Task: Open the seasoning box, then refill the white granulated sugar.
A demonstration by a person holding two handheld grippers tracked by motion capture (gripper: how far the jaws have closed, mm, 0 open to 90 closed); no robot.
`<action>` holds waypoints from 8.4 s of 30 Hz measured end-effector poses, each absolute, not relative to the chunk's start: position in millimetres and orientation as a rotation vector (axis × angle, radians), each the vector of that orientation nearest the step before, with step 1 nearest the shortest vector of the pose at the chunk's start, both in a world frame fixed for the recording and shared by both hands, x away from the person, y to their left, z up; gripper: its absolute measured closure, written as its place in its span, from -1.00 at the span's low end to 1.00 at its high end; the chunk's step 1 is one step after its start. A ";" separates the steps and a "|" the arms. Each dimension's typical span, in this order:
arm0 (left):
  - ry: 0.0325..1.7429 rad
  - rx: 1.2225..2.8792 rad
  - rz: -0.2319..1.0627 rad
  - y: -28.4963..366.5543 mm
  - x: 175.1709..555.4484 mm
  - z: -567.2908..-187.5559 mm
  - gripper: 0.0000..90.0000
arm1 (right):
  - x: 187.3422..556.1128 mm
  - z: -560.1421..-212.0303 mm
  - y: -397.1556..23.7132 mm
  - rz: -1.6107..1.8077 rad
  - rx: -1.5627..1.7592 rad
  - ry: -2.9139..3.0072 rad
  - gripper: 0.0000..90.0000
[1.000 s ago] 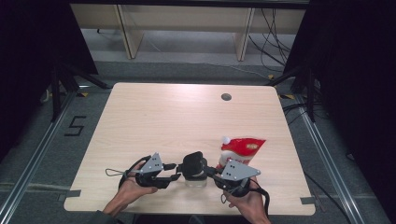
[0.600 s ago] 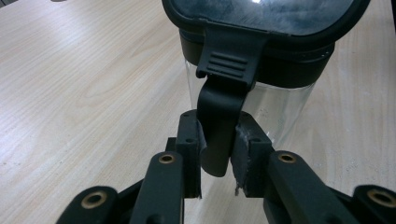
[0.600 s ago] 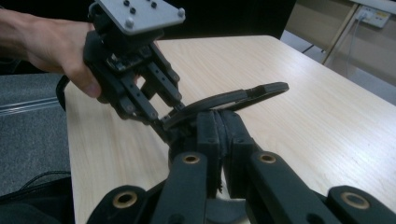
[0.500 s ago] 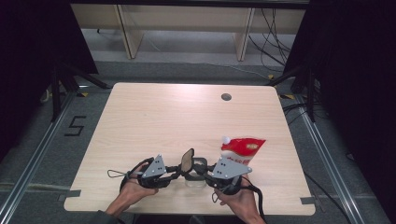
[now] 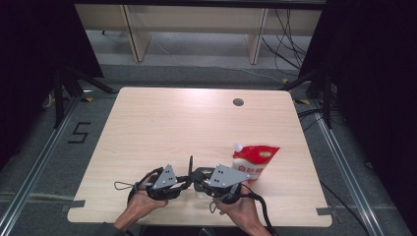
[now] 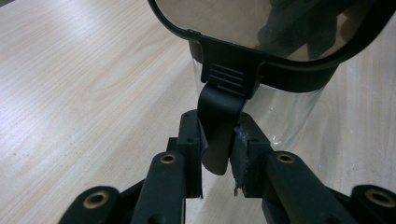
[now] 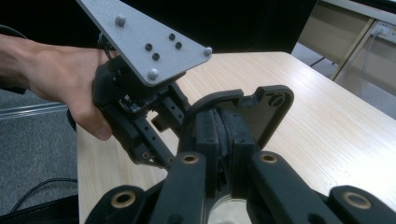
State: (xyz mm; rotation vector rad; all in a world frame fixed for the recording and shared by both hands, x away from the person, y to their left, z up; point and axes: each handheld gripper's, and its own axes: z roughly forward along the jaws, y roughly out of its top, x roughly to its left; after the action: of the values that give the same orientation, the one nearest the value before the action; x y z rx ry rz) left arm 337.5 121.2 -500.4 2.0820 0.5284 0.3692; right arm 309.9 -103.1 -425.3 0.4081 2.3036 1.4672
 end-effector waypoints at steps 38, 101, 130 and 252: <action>0.714 2.062 0.326 150.8 310.0 -493.5 -0.43 | 301.1 -454.6 -226.9 1.472 0.662 2.261 0.13; 0.775 2.054 0.280 148.8 299.8 -497.8 -0.66 | 350.6 -482.2 -291.8 1.528 0.884 2.179 -0.65; 0.757 2.060 0.294 149.0 299.3 -497.8 -0.66 | 319.0 -469.9 -248.2 1.404 1.051 2.025 -0.15; 0.715 2.094 0.282 141.7 296.0 -500.2 -0.66 | 374.3 -514.7 -223.9 1.420 0.863 2.232 -0.39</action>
State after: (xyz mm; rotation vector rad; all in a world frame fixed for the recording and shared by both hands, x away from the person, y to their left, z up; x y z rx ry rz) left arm 296.0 141.7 -500.2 2.0935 0.7154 0.2819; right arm 374.3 -223.9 -514.7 0.8634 2.2321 1.4204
